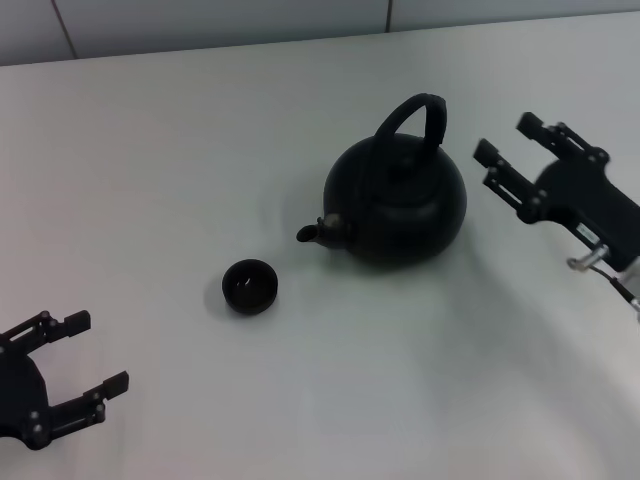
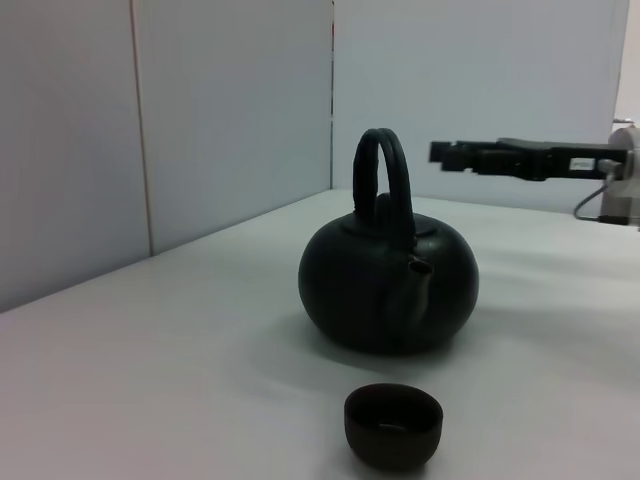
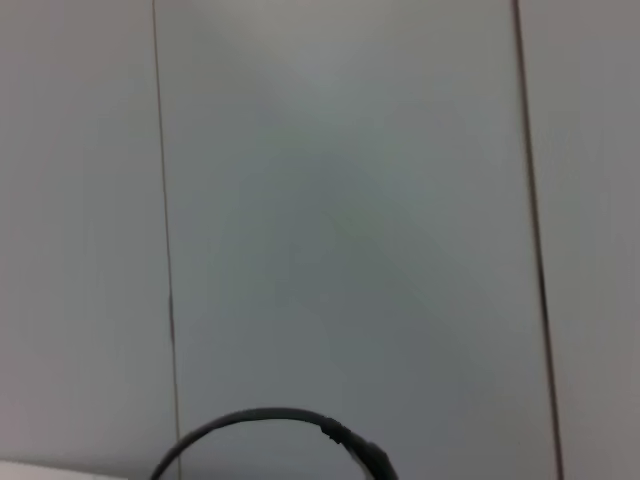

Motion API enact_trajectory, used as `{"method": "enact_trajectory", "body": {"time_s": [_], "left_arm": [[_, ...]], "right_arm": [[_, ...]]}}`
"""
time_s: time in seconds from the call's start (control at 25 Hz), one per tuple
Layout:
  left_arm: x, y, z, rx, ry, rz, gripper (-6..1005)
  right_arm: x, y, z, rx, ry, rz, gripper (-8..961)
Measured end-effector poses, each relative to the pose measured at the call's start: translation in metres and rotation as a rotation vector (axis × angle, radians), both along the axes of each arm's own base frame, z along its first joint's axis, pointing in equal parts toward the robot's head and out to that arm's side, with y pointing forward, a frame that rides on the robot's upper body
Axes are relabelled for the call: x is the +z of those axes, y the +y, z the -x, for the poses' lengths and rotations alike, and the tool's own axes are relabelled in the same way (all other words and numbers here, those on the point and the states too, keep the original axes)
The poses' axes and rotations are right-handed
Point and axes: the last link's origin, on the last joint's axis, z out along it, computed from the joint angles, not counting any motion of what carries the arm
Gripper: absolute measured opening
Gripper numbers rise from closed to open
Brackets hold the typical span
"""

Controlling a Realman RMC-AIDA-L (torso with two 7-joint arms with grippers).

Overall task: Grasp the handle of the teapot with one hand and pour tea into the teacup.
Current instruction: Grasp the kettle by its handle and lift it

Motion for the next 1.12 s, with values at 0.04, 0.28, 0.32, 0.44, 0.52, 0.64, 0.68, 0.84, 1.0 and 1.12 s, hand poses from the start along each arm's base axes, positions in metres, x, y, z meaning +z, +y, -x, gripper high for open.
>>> {"method": "enact_trajectory", "body": {"time_s": [0.04, 0.28, 0.32, 0.44, 0.52, 0.64, 0.68, 0.84, 1.0, 1.12], "left_arm": [[0.0, 0.0, 0.0, 0.001, -0.001, -0.002, 801], [-0.001, 0.0, 0.0, 0.005, -0.008, -0.004, 801], [-0.001, 0.0, 0.0, 0.005, -0.009, -0.004, 801], [-0.001, 0.0, 0.0, 0.006, -0.009, -0.005, 801], [-0.001, 0.0, 0.0, 0.008, -0.009, -0.005, 801], [-0.001, -0.001, 0.0, 0.011, -0.011, -0.004, 801], [-0.002, -0.001, 0.0, 0.011, -0.013, -0.005, 801], [-0.003, -0.001, -0.001, 0.008, -0.015, -0.004, 801], [-0.004, -0.001, -0.002, 0.007, -0.017, -0.004, 801], [-0.004, 0.0, -0.003, 0.006, -0.019, -0.003, 801]], "right_arm": [[-0.001, 0.005, 0.001, -0.002, -0.002, 0.013, 566], [-0.007, 0.029, 0.01, -0.011, -0.032, 0.076, 561], [-0.009, 0.032, 0.011, -0.011, -0.041, 0.09, 560], [-0.011, 0.039, 0.014, -0.005, -0.063, 0.116, 558], [-0.012, 0.044, 0.016, -0.008, -0.07, 0.123, 556], [-0.012, 0.048, 0.019, -0.003, -0.075, 0.124, 554], [-0.012, 0.049, 0.019, -0.003, -0.077, 0.124, 553], [-0.012, 0.058, 0.023, -0.012, -0.085, 0.131, 549], [-0.012, 0.061, 0.024, -0.011, -0.09, 0.135, 546], [-0.012, 0.062, 0.025, -0.009, -0.091, 0.135, 543]]}}
